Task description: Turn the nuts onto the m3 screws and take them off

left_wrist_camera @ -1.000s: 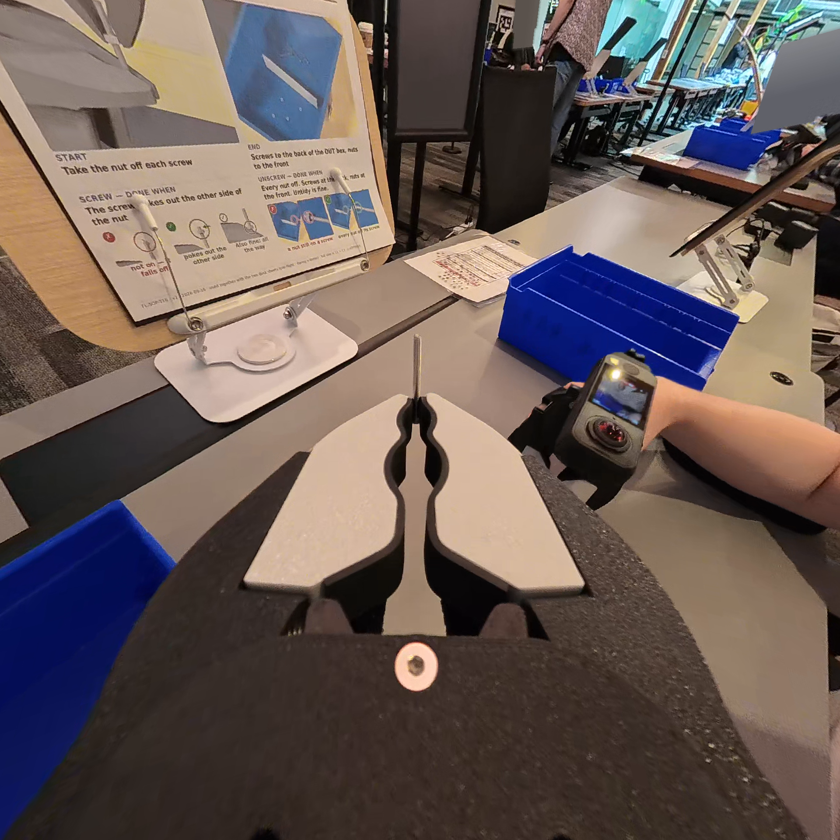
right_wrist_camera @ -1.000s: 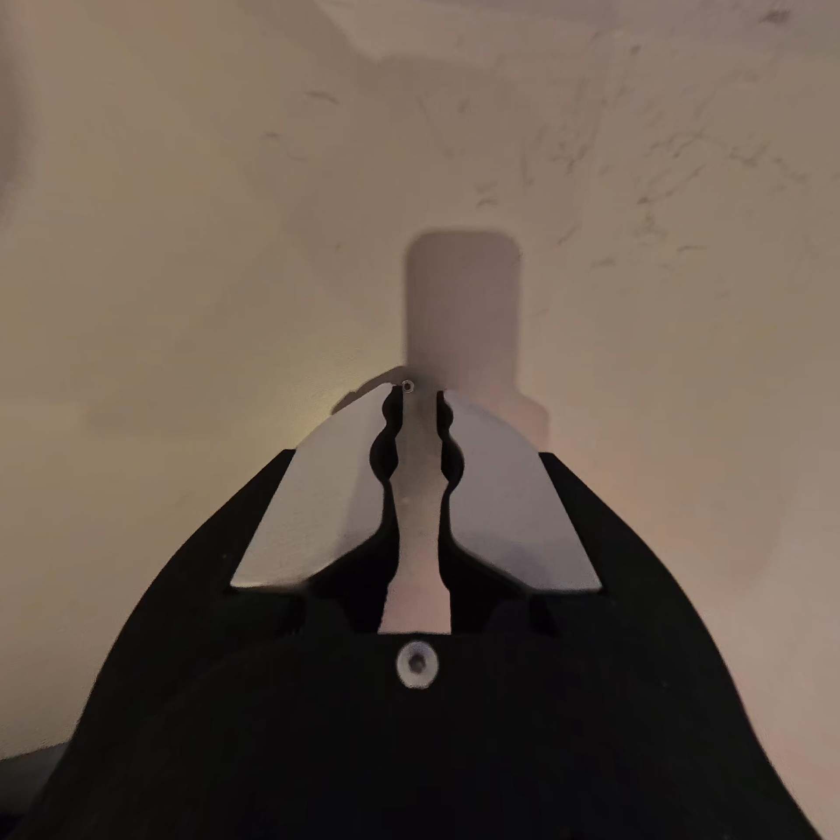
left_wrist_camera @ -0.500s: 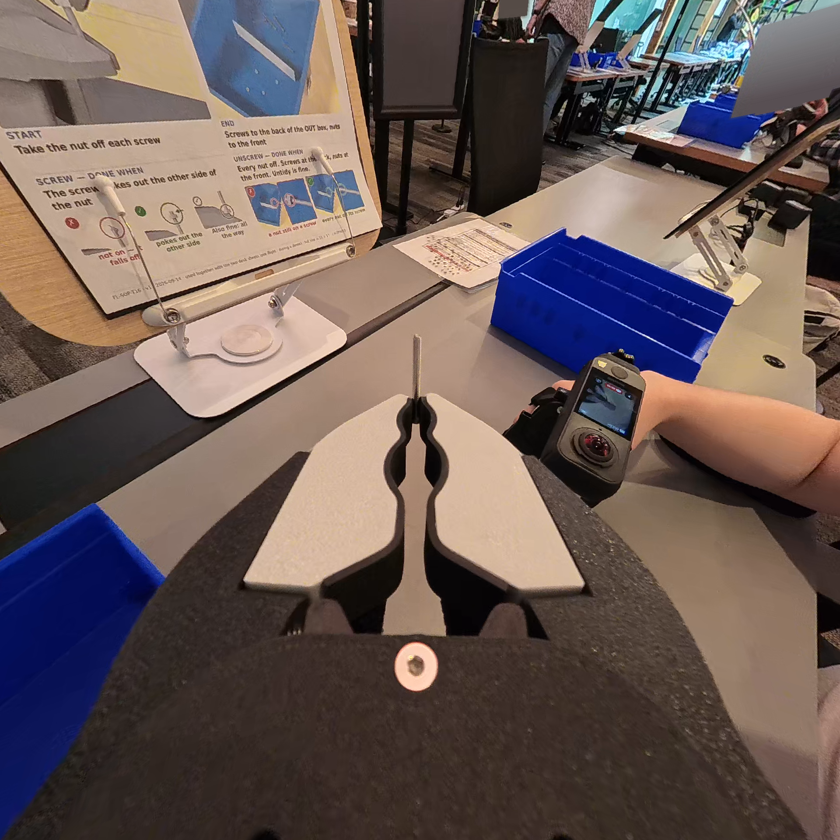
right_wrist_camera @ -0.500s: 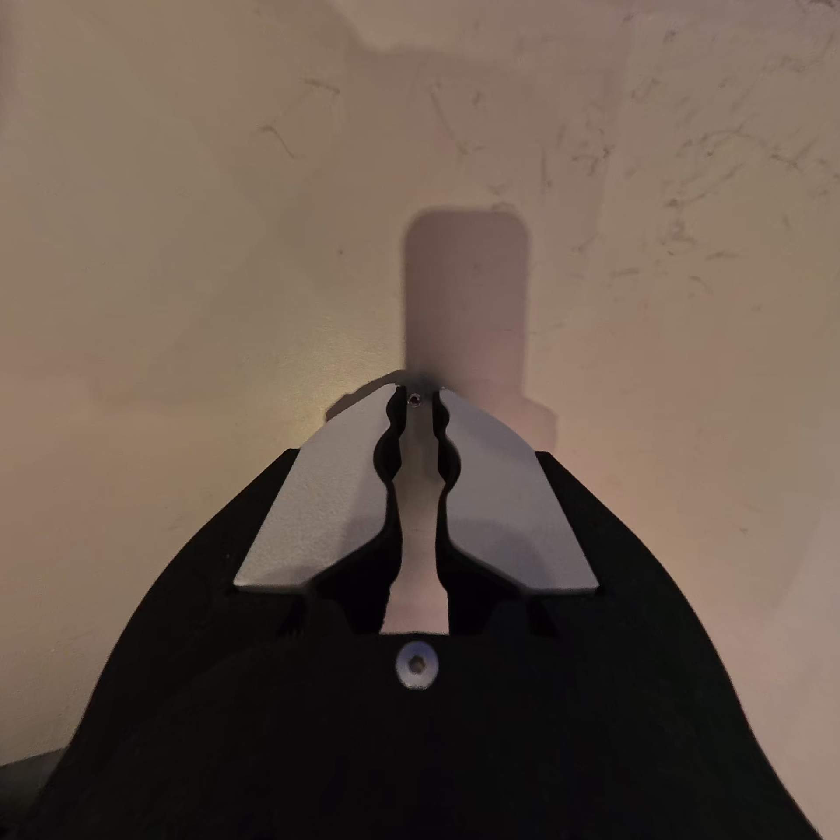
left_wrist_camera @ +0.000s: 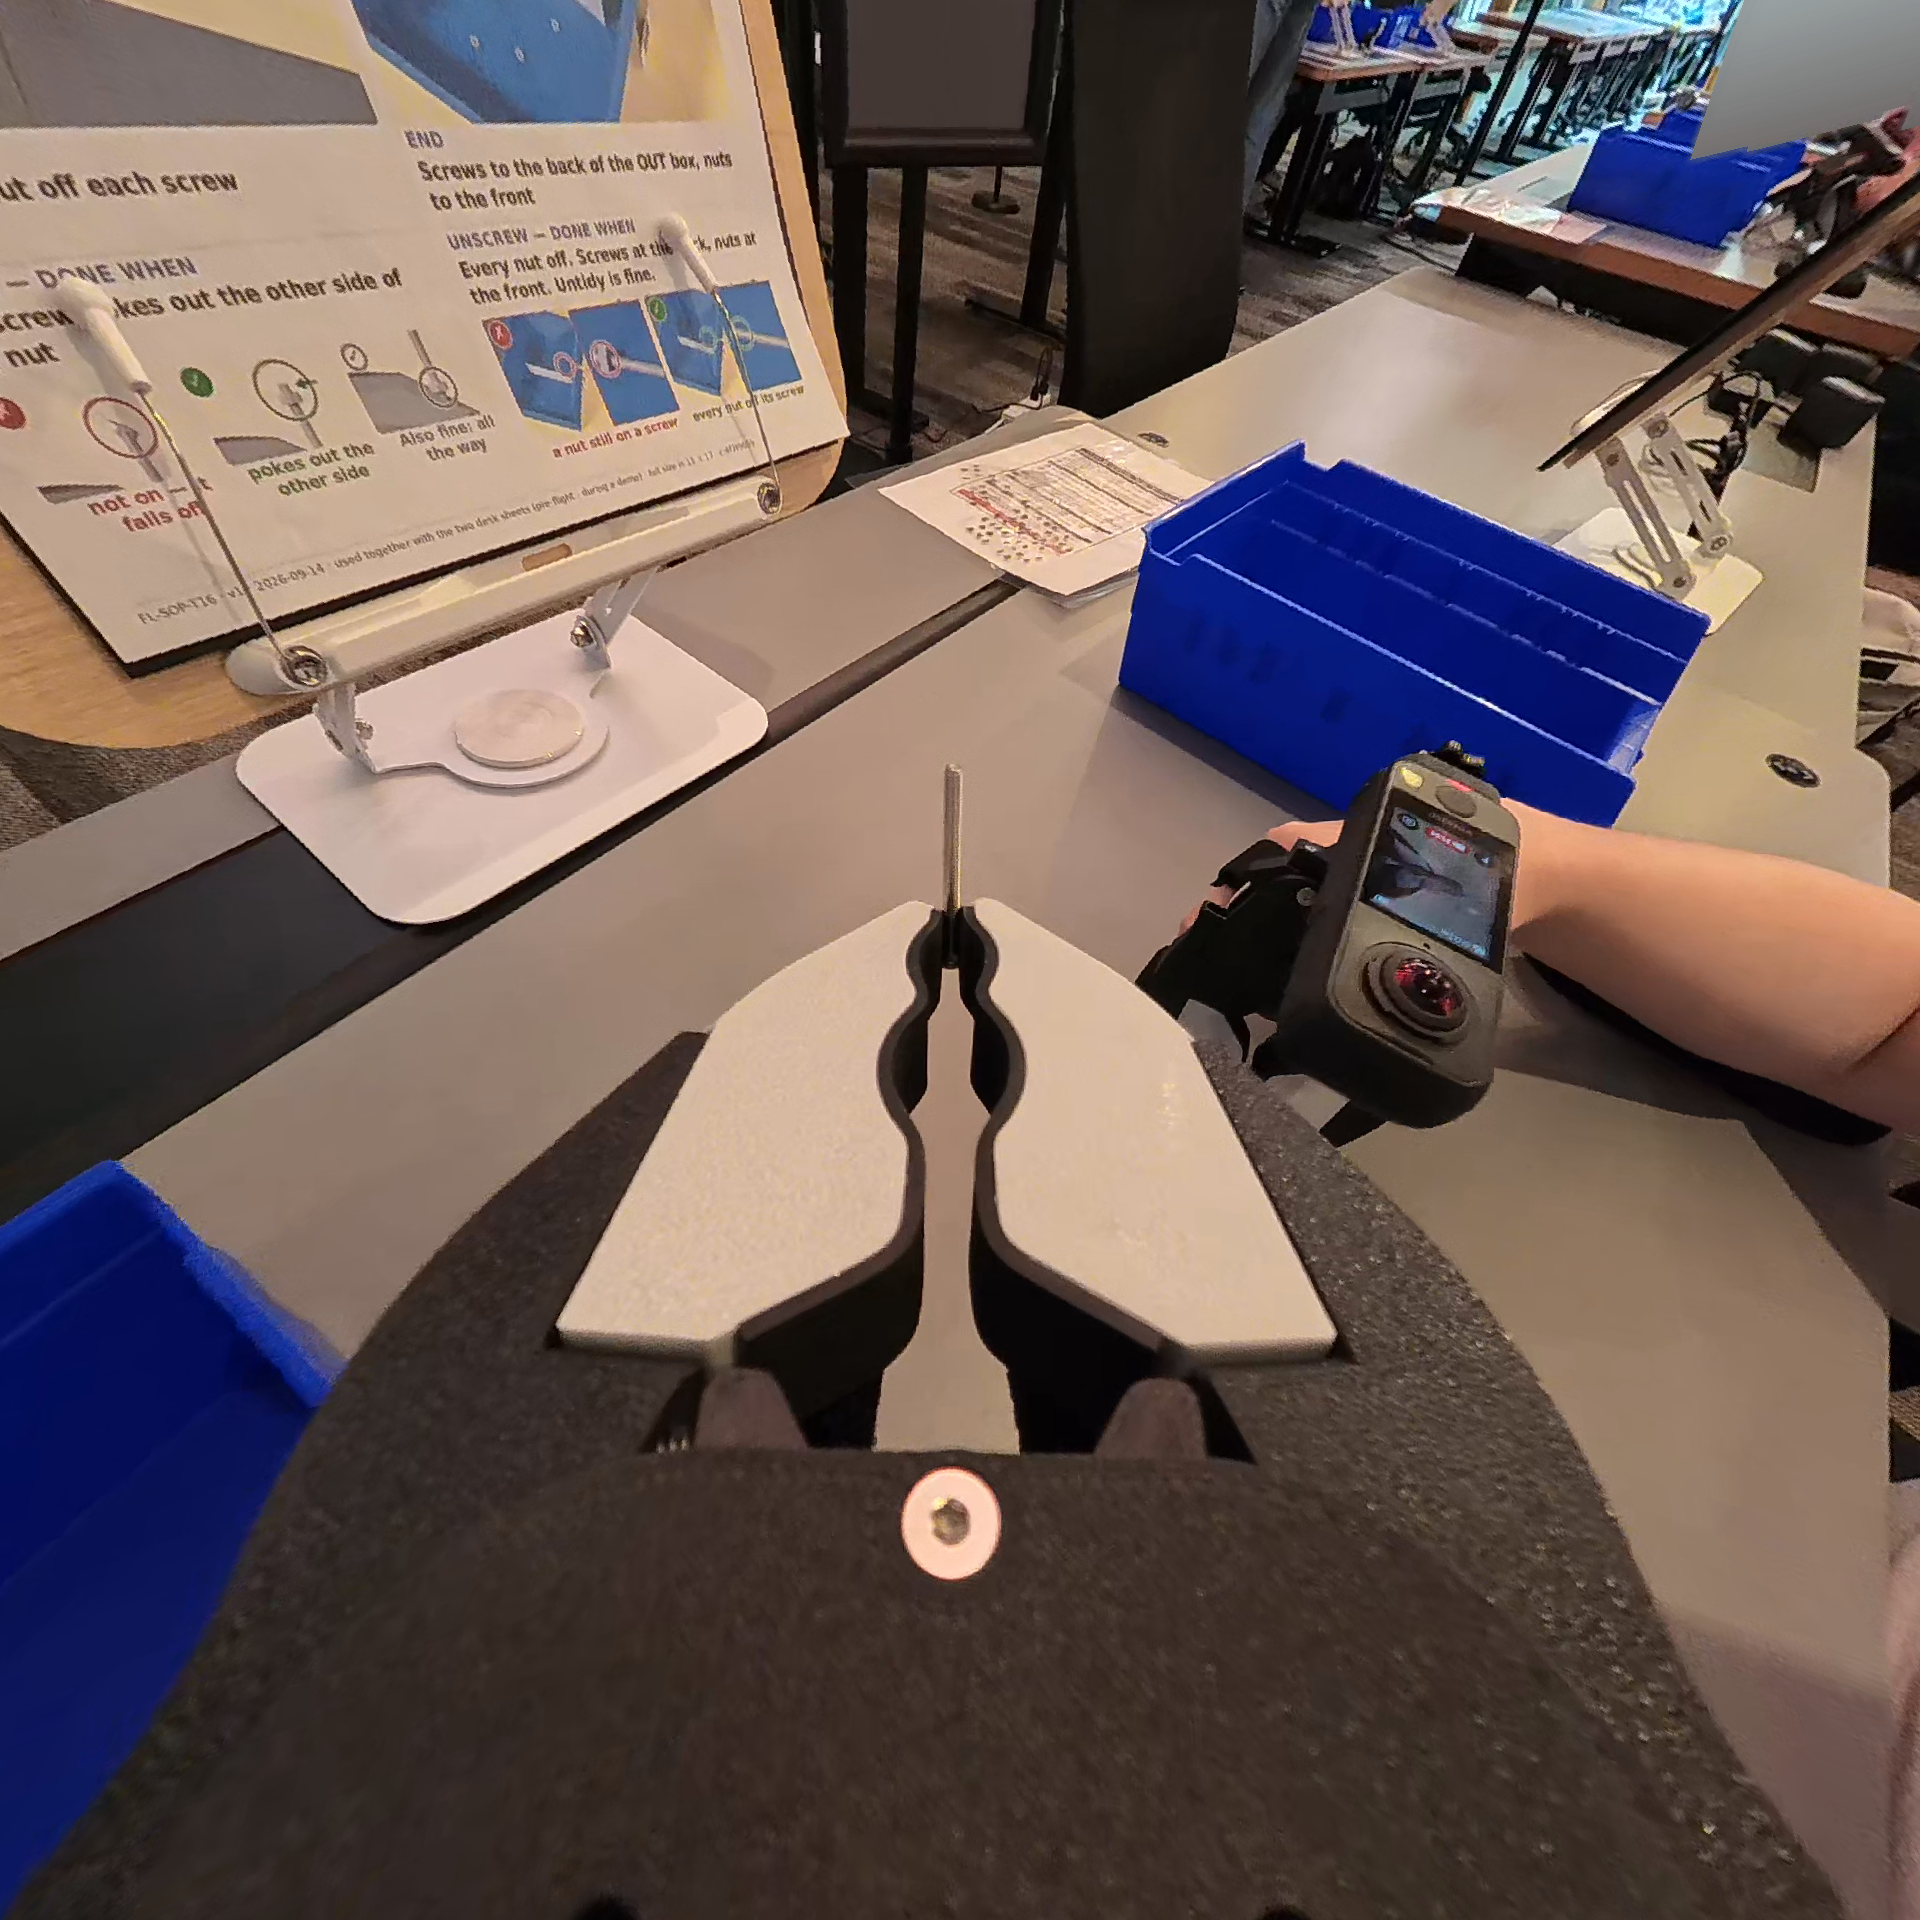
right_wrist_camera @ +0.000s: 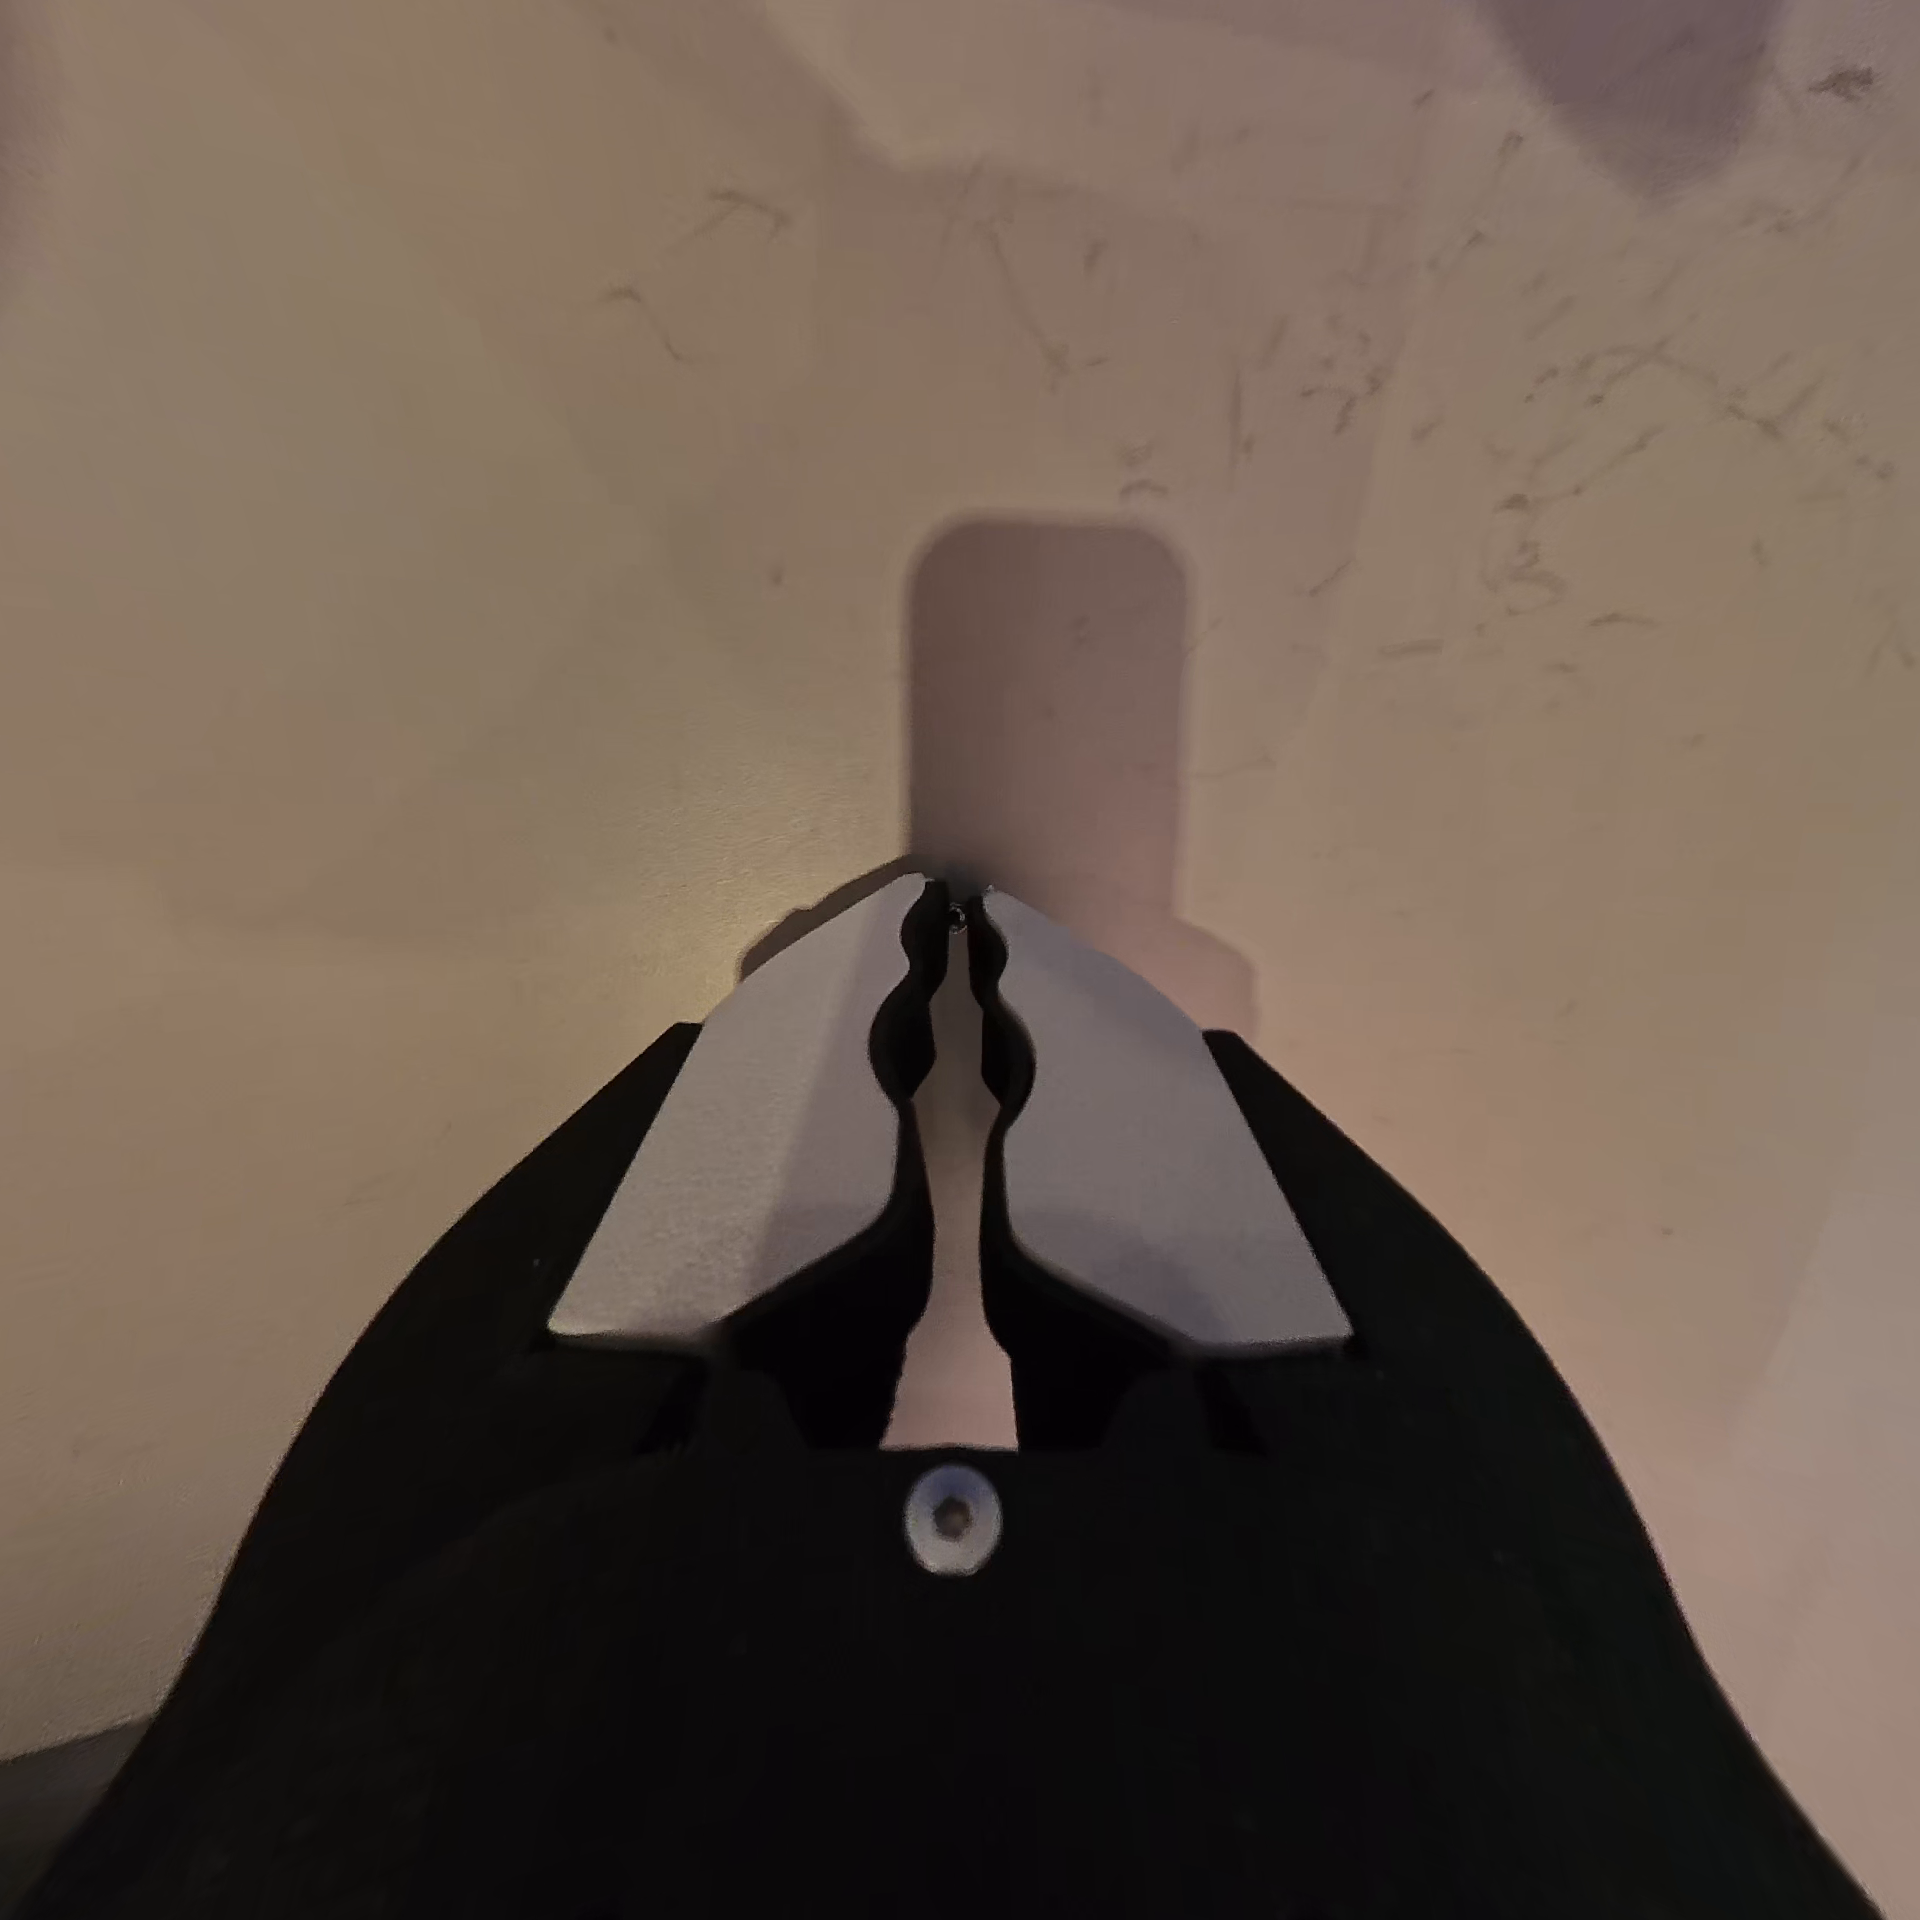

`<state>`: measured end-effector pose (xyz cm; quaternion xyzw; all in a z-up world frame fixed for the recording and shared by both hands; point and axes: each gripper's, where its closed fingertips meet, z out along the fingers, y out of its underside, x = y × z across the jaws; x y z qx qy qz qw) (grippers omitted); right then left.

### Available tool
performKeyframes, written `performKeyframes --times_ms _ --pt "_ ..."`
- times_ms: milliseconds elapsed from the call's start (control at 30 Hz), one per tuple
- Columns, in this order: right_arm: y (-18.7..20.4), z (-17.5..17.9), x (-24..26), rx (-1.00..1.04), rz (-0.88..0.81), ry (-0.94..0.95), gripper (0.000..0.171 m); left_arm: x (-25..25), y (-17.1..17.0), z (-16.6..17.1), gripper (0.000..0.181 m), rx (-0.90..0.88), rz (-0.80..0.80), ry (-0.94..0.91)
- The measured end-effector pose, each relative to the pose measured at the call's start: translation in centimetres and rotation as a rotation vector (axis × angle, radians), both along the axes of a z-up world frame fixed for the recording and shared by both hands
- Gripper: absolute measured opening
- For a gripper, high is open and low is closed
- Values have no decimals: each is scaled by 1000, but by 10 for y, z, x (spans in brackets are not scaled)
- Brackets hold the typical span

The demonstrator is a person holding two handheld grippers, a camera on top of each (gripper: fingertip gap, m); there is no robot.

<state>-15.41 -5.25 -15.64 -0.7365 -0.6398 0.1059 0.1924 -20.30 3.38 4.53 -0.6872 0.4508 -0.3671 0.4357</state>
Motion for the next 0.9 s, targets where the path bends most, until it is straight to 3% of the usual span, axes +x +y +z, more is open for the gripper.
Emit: performKeyframes --times_ms 467,767,900 --pt "-2 30 6 14 16 94 0 11 -5 -19 2 -4 -30 78" --pt "-48 62 -3 43 176 81 15 5 -2 -13 2 2 -12 60" --pt "-83 39 14 35 217 -102 19 3 -3 -5 2 17 -11 47"
